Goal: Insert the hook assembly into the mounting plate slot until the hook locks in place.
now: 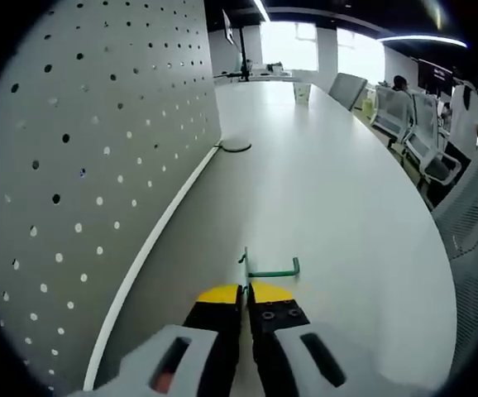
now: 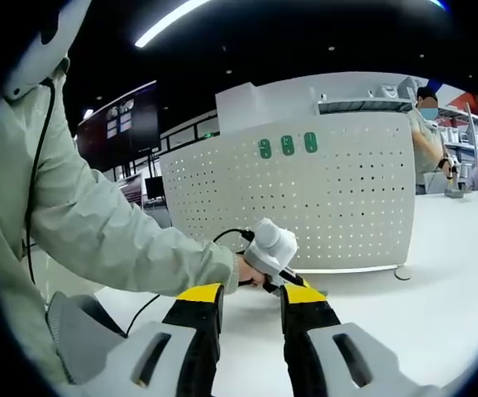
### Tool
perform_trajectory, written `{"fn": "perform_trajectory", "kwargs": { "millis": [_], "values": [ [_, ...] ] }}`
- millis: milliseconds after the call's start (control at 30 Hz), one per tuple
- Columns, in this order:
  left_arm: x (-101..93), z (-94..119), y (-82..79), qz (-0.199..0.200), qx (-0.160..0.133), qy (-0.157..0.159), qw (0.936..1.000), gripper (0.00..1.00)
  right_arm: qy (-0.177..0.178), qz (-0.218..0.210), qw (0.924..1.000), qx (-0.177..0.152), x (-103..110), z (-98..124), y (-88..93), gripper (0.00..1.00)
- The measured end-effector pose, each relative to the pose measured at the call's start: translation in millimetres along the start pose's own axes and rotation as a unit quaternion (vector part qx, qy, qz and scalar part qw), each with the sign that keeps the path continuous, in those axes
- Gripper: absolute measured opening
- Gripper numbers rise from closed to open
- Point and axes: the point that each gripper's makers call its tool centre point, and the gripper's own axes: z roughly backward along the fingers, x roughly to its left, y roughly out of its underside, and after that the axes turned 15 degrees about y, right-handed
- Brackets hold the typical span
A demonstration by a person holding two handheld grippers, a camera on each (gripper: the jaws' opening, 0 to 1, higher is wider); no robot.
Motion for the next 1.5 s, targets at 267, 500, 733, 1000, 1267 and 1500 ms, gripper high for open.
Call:
{"fn": "perform_trajectory", "kwargs": {
  "millis": [267, 500, 733, 1000, 1267, 1500],
  "values": [
    [-6.1, 22.1, -7.3, 0.014, -0.037, -0.021, 0.9990, 0.03, 0.001, 0.003, 1.0000, 0.002, 0.1, -0.7, 1.0, 0.26],
    [-2.2, 54.3, -20.9, 0.026, -0.080, -0.052, 0.9951, 0.03, -0.002, 0.009, 1.0000, 0.001, 2.3, -0.7, 1.2, 0.26],
    [-6.6, 90.7, -31.5, 0.042, -0.123, -0.083, 0.9881, 0.03, -0.003, 0.015, 0.9999, 0.000, 3.5, -0.6, 1.5, 0.26],
    [-21.3, 131.1, -41.7, 0.044, -0.161, -0.110, 0.9799, 0.03, -0.006, 0.021, 0.9998, 0.001, 6.1, -0.2, 2.1, 0.25],
    [-31.6, 171.7, -49.7, 0.055, -0.205, -0.140, 0.9670, 0.03, -0.010, 0.034, 0.9994, 0.002, 9.7, 0.2, 3.8, 0.25],
    [-43.4, 203.3, -53.1, 0.065, -0.240, -0.159, 0.9555, 0.03, -0.014, 0.047, 0.9988, 0.000, 13.2, 1.4, 4.4, 0.25]
  ]
}}
